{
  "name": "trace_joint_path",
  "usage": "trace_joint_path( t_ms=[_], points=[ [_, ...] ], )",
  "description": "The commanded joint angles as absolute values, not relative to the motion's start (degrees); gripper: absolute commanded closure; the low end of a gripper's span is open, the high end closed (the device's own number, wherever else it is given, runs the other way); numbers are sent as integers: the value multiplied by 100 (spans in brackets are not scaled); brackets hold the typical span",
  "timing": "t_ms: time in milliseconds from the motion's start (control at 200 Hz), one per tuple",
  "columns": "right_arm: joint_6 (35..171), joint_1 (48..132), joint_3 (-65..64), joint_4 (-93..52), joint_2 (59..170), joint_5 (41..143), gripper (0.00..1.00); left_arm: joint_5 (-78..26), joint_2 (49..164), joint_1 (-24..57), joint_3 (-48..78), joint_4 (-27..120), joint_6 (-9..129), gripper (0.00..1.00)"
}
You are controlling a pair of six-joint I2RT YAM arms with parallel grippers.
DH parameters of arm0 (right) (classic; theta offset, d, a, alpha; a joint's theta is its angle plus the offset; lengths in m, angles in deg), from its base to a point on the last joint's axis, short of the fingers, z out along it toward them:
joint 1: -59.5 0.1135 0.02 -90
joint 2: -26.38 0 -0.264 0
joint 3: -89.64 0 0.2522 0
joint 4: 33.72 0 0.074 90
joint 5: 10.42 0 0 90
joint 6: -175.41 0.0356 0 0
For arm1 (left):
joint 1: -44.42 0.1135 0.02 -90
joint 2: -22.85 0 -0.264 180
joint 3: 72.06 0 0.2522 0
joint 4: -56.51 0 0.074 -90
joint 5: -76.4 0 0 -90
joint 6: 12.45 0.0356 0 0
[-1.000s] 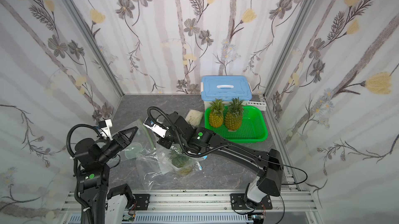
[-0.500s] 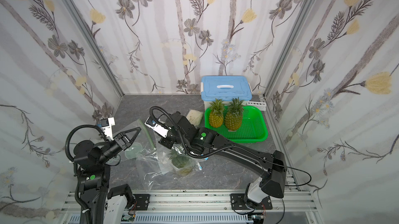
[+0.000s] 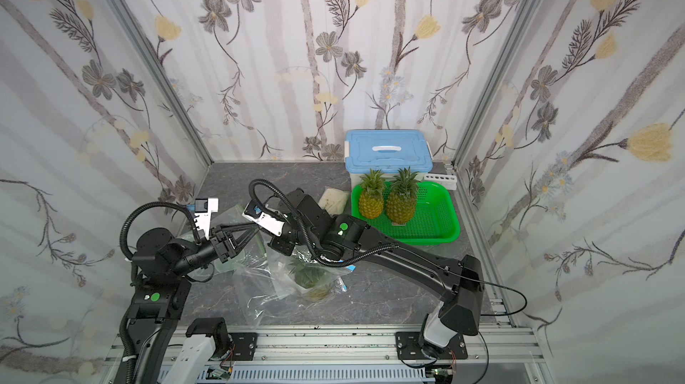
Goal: Open the zip-top bag and take out the pineapple
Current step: Place the zipper food storage bag in the zipper food storage bag.
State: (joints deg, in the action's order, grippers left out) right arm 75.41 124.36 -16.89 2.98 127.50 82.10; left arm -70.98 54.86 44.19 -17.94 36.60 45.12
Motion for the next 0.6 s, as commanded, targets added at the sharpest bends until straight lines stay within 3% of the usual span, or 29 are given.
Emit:
trace_joint_path(
  t_ms=[0,140,355,595],
  points=[
    [7462,12444,-1751,188,12795,8393,99,-6874,5498,4413,-1753,3545,4810,54],
    [7467,12446,-1754,185,12789,8397,99,-6888,5592,4410,-1793,3665,4750,56],
    [7450,12445,-1754,171,12766,8421,99,-6896,5660,4409,-1835,3763,4670,74],
    [7442,12436,-1785,131,12816,8407,99,-6977,5700,4409,-1880,3871,4567,74]
  ],
)
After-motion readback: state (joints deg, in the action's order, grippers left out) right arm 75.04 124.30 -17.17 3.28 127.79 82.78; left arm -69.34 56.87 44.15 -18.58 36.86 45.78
